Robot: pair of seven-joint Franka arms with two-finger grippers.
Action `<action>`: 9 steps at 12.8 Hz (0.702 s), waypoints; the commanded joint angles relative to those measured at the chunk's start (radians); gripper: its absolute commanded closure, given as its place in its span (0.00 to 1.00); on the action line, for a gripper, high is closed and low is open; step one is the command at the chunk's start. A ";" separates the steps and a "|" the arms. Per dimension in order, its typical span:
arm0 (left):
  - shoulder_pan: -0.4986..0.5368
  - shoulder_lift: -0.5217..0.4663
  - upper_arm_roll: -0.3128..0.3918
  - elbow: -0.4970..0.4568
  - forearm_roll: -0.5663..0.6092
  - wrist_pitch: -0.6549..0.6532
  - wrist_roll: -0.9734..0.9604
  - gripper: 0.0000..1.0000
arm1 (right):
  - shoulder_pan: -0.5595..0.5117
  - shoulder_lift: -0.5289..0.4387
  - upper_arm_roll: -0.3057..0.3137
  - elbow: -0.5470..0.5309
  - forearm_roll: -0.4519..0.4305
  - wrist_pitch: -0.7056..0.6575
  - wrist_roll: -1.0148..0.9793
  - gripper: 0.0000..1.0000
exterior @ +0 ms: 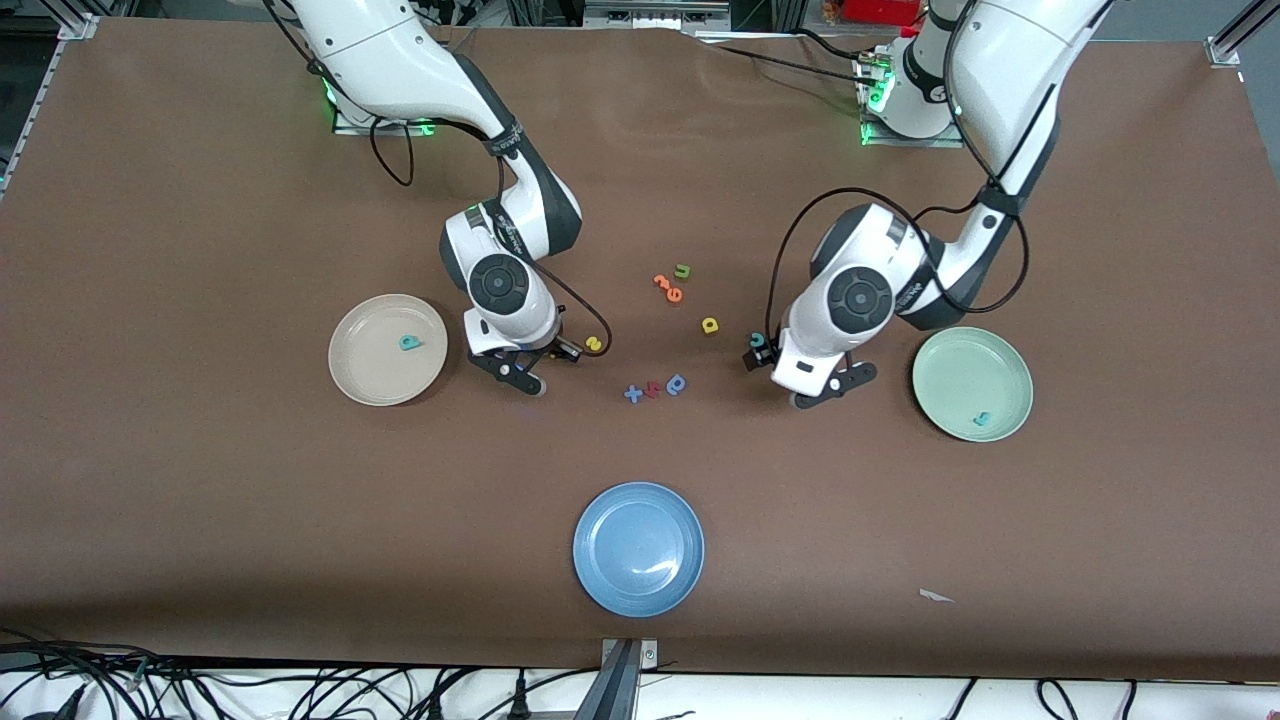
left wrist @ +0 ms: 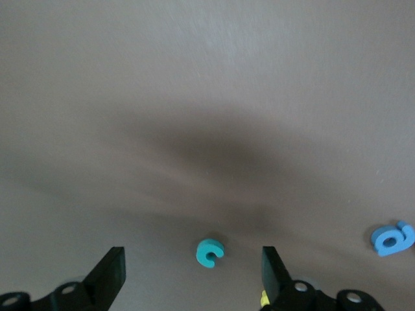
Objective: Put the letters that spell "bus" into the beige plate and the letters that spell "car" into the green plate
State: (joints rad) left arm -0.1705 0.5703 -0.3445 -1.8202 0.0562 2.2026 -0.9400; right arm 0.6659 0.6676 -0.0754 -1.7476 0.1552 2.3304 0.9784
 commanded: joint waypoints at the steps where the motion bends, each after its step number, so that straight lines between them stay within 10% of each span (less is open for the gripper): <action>1: -0.014 0.034 0.007 -0.002 0.001 0.028 -0.013 0.10 | -0.003 -0.072 -0.035 0.019 -0.043 -0.107 -0.052 0.90; 9: -0.035 0.056 0.012 -0.083 0.004 0.151 -0.017 0.21 | -0.070 -0.157 -0.288 -0.077 -0.013 -0.303 -0.602 0.89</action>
State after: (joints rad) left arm -0.1934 0.6274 -0.3427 -1.8965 0.0564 2.3400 -0.9429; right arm 0.6315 0.5236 -0.3604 -1.7403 0.1293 1.9747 0.4744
